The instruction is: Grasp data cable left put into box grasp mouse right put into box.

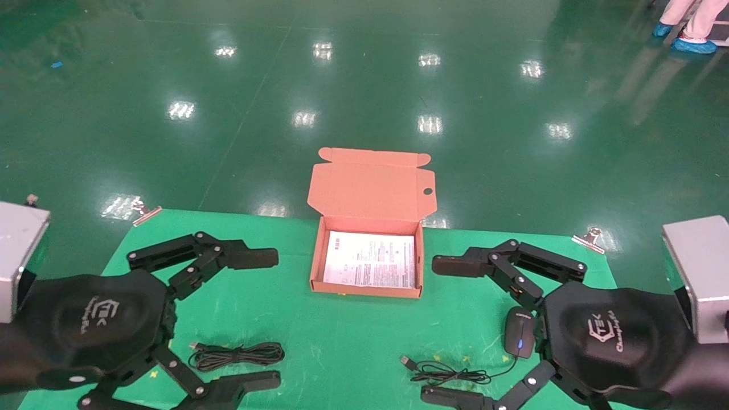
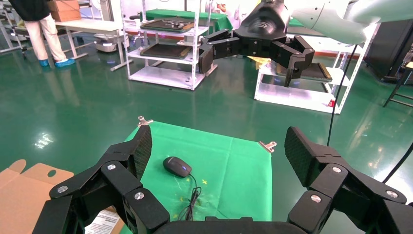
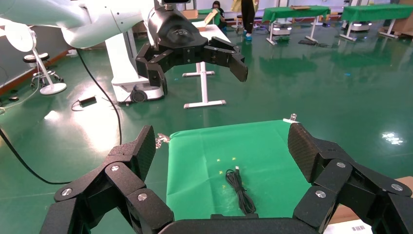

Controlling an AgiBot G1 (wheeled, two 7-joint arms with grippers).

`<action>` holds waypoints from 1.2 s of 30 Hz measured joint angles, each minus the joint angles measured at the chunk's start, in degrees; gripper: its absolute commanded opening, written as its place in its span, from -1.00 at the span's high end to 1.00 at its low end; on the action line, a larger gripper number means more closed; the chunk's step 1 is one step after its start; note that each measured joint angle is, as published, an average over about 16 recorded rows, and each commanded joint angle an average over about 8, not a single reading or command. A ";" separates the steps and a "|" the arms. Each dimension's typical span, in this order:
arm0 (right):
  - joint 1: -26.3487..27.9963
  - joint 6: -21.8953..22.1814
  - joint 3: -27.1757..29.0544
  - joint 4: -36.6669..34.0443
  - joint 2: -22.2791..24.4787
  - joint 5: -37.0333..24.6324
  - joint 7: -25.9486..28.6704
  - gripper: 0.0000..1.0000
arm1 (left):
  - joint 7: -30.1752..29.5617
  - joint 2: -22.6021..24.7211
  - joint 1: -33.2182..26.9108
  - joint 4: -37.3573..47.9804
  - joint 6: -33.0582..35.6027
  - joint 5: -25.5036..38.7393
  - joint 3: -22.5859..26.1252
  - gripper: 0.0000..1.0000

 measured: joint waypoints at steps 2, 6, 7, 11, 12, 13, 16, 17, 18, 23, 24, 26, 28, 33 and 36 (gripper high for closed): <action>0.00 0.00 0.00 0.00 0.00 0.00 0.00 -1.00 | 0.00 0.00 0.00 0.00 0.00 0.00 0.00 -1.00; 0.00 0.00 0.00 0.00 0.00 0.00 0.00 -1.00 | 0.00 0.00 0.00 0.00 0.00 0.00 0.00 -1.00; 0.00 0.00 0.00 0.00 0.00 0.00 0.00 -1.00 | 0.00 0.00 0.00 0.00 0.00 0.00 0.00 -1.00; 0.04 0.05 -0.05 -0.01 -0.01 -0.06 0.02 -1.00 | 0.00 -0.01 0.01 -0.01 0.02 -0.02 -0.01 -1.00; 0.04 0.05 -0.05 -0.01 -0.01 -0.06 0.02 -1.00 | 0.00 -0.01 0.01 -0.01 0.02 -0.02 -0.01 -1.00; 0.04 0.05 -0.05 -0.01 -0.01 -0.06 0.02 -1.00 | 0.00 -0.01 0.00 -0.01 0.01 -0.01 -0.01 -1.00; 0.10 0.03 -0.09 0.04 0.01 -0.22 -0.07 -1.00 | 0.03 0.07 -0.07 0.00 -0.03 0.08 0.03 -1.00; 0.18 0.02 -0.13 0.06 0.00 -0.38 -0.16 -1.00 | 0.05 0.14 -0.16 0.01 -0.03 0.22 0.10 -1.00; 0.30 0.01 -0.18 0.06 0.00 -0.61 -0.25 -1.00 | 0.07 0.22 -0.30 0.04 -0.03 0.43 0.20 -1.00; 1.96 -0.17 -0.87 0.34 0.00 -3.19 -0.97 -1.00 | 0.17 1.01 -2.10 0.40 0.47 2.91 1.45 -1.00; 2.50 -0.24 -1.10 0.42 -0.02 -3.99 -1.17 -1.00 | 0.19 1.25 -2.70 0.54 0.66 3.72 1.86 -1.00; 3.89 -0.53 -1.74 0.66 -0.12 -6.03 -1.67 -1.00 | 0.20 1.87 -4.18 0.91 1.12 5.68 2.87 -1.00; 5.58 -1.00 -2.57 0.94 -0.30 -8.51 -2.30 -1.00 | 0.24 2.62 -5.99 1.34 1.64 8.13 4.16 -1.00; 11.54 -2.38 -6.35 1.83 -1.25 -17.08 -4.77 -1.00 | 0.73 5.04 -11.79 2.46 3.18 16.47 8.83 -1.00; 15.71 -3.20 -9.81 2.39 -2.17 -23.02 -6.84 -1.00 | 1.24 6.79 -15.55 3.32 3.94 22.09 12.23 -1.00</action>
